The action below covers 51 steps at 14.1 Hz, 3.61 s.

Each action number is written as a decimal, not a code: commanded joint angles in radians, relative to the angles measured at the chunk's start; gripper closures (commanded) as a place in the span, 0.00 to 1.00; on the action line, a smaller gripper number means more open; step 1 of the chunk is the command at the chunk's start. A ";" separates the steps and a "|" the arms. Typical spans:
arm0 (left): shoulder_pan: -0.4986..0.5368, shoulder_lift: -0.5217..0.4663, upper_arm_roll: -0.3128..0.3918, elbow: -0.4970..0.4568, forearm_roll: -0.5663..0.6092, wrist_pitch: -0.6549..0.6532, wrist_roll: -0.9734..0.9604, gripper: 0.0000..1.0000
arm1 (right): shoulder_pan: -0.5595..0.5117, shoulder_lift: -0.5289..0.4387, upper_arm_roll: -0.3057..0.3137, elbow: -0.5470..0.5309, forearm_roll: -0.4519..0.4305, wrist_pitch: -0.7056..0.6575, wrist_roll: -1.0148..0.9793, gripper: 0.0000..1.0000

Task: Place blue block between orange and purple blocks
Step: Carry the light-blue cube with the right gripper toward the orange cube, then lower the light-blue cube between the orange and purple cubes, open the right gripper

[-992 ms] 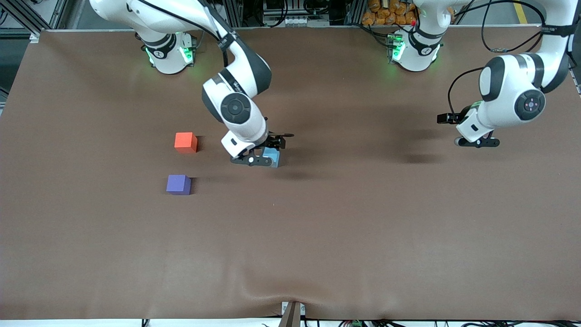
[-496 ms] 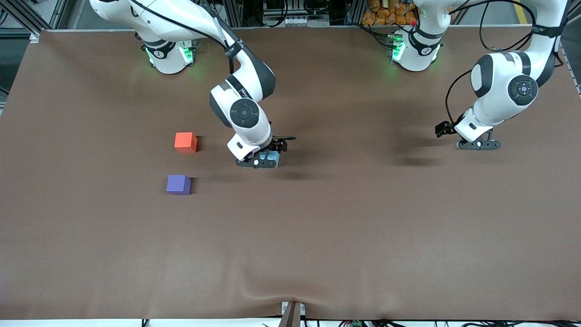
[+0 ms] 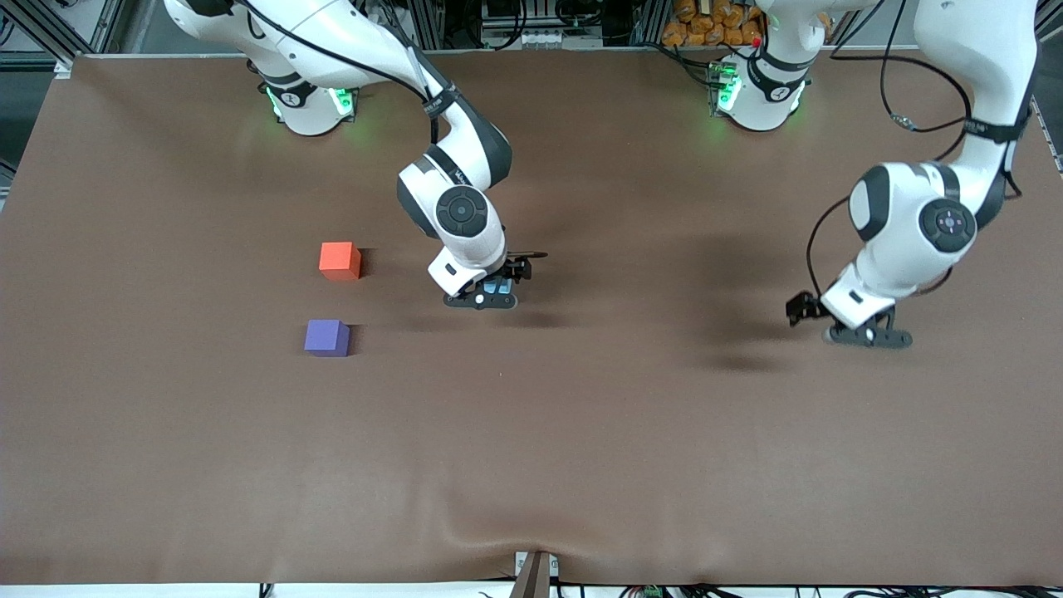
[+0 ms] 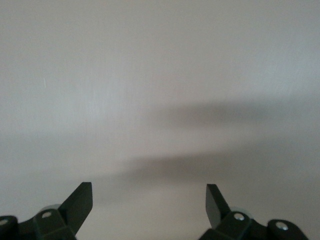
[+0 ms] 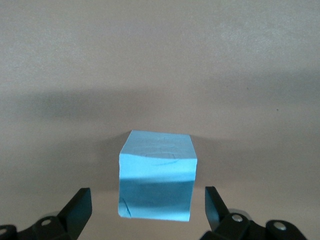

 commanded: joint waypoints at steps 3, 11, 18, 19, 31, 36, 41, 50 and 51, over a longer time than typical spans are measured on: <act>-0.036 -0.031 -0.001 0.177 0.016 -0.086 -0.001 0.00 | 0.022 0.014 -0.010 -0.041 -0.050 0.083 0.018 0.00; -0.034 -0.336 -0.061 0.233 0.016 -0.540 -0.083 0.00 | 0.017 -0.026 -0.010 -0.032 -0.067 0.041 0.004 1.00; -0.026 -0.329 -0.049 0.456 -0.001 -0.927 0.038 0.00 | -0.179 -0.372 -0.017 -0.032 -0.081 -0.390 -0.128 1.00; -0.026 -0.330 -0.047 0.468 -0.001 -0.939 0.042 0.00 | -0.217 -0.400 -0.017 -0.038 -0.081 -0.421 -0.158 1.00; -0.014 -0.341 -0.050 0.580 -0.038 -1.083 -0.136 0.00 | -0.474 -0.428 -0.017 -0.386 -0.098 -0.102 -0.444 1.00; -0.013 -0.327 -0.046 0.582 -0.035 -1.082 -0.138 0.00 | -0.506 -0.416 -0.016 -0.481 -0.092 0.030 -0.464 1.00; -0.011 -0.324 -0.049 0.574 -0.041 -1.083 -0.152 0.00 | -0.509 -0.388 -0.013 -0.510 -0.078 0.063 -0.507 1.00; -0.014 -0.281 -0.047 0.580 -0.037 -1.074 -0.152 0.00 | -0.497 -0.299 -0.008 -0.535 -0.053 0.208 -0.525 1.00; -0.013 -0.281 -0.047 0.580 -0.040 -1.074 -0.152 0.00 | -0.497 -0.299 -0.010 -0.535 -0.053 0.209 -0.527 1.00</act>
